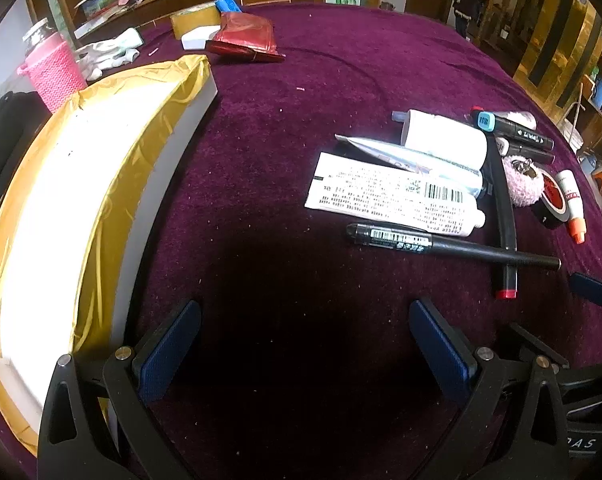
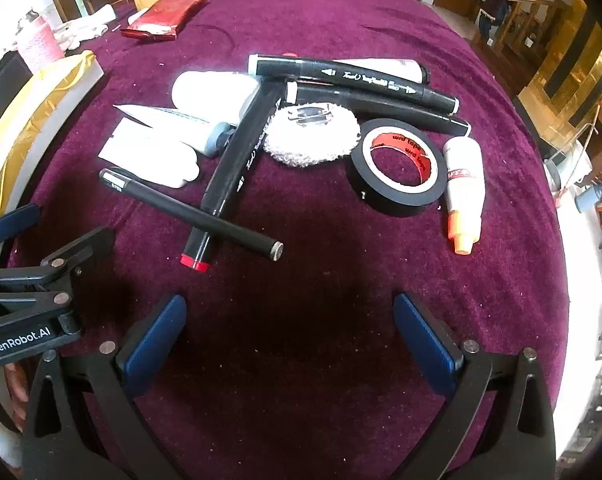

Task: Organize objects
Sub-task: 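Move the left gripper toward the white barcode-labelled tube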

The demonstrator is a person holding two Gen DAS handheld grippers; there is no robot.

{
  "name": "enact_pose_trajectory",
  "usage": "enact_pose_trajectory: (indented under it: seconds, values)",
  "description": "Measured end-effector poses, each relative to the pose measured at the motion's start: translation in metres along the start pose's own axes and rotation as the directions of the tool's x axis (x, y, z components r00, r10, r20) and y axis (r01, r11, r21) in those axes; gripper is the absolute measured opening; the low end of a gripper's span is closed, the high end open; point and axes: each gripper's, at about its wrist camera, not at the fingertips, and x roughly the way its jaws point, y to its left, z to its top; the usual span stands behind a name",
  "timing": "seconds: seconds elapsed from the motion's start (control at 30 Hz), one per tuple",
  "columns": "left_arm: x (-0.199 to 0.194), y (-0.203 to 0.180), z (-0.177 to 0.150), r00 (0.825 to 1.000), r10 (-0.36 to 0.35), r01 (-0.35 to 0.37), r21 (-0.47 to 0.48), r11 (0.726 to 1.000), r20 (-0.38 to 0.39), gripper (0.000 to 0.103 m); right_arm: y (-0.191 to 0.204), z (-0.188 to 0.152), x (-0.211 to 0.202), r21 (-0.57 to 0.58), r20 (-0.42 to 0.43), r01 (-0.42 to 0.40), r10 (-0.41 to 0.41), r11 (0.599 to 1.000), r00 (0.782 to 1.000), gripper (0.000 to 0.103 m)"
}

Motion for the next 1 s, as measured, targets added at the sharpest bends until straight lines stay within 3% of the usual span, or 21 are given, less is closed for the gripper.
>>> enact_pose_trajectory:
  seconds: [0.1, 0.23, 0.27, 0.33, 0.37, 0.4, 0.43, 0.5, 0.57, 0.67, 0.87, 1.0]
  values:
    - [-0.008, 0.005, 0.003, 0.999, -0.044, 0.043, -0.016, 0.999, -0.029, 0.099, -0.002, -0.002, -0.009, 0.046, -0.003, 0.035, -0.034, 0.998, 0.999, 0.103]
    - [-0.044, 0.011, 0.003, 0.994, -0.067, 0.067, 0.001, 0.998, 0.083, 0.098, -0.005, -0.006, -0.047, 0.064, 0.117, 0.079, -0.086, 0.995, 0.989, 0.103]
    - [-0.056, 0.014, 0.003, 0.99, -0.074, 0.073, 0.015, 0.997, 0.117, 0.099, -0.007, -0.005, -0.064, 0.083, 0.176, 0.108, -0.122, 0.991, 0.977, 0.103]
    - [-0.075, 0.023, 0.003, 0.982, -0.079, 0.075, 0.027, 0.997, 0.174, 0.099, -0.009, -0.009, -0.096, 0.116, 0.311, 0.161, -0.19, 0.98, 0.931, 0.103]
    - [-0.085, 0.029, 0.004, 0.977, -0.079, 0.075, 0.025, 0.997, 0.2, 0.099, -0.01, -0.013, -0.111, 0.131, 0.385, 0.176, -0.214, 0.976, 0.898, 0.103]
    - [-0.092, 0.038, 0.004, 0.973, -0.089, 0.087, 0.019, 0.996, 0.215, 0.099, -0.011, -0.014, -0.117, 0.132, 0.42, 0.169, -0.209, 0.977, 0.883, 0.103]
    - [-0.095, 0.046, 0.005, 0.971, -0.105, 0.105, 0.011, 0.994, 0.214, 0.099, -0.014, -0.013, -0.112, 0.12, 0.393, 0.156, -0.191, 0.98, 0.899, 0.103]
    - [-0.097, 0.054, 0.006, 0.971, -0.112, 0.116, -0.006, 0.993, 0.211, 0.099, -0.026, 0.0, -0.089, 0.148, 0.214, 0.171, -0.2, 0.974, 0.956, 0.103]
    - [-0.095, 0.064, 0.01, 0.974, -0.108, 0.114, -0.019, 0.993, 0.201, 0.099, -0.039, 0.0, -0.073, 0.224, 0.14, 0.09, -0.123, 0.97, 0.982, 0.103]
    - [-0.09, 0.068, 0.013, 0.977, -0.115, 0.12, -0.02, 0.993, 0.18, 0.099, -0.05, -0.007, -0.069, 0.291, 0.116, 0.04, -0.077, 0.956, 0.99, 0.103]
    - [-0.074, 0.044, 0.032, 0.967, -0.216, 0.213, 0.037, 0.976, 0.132, 0.099, -0.053, -0.009, -0.063, 0.312, 0.106, -0.004, -0.03, 0.95, 0.994, 0.103]
    - [-0.048, 0.018, 0.059, 0.972, -0.196, 0.182, 0.115, 0.977, 0.133, 0.099, -0.064, -0.018, -0.066, 0.341, 0.103, -0.005, -0.032, 0.94, 0.994, 0.103]
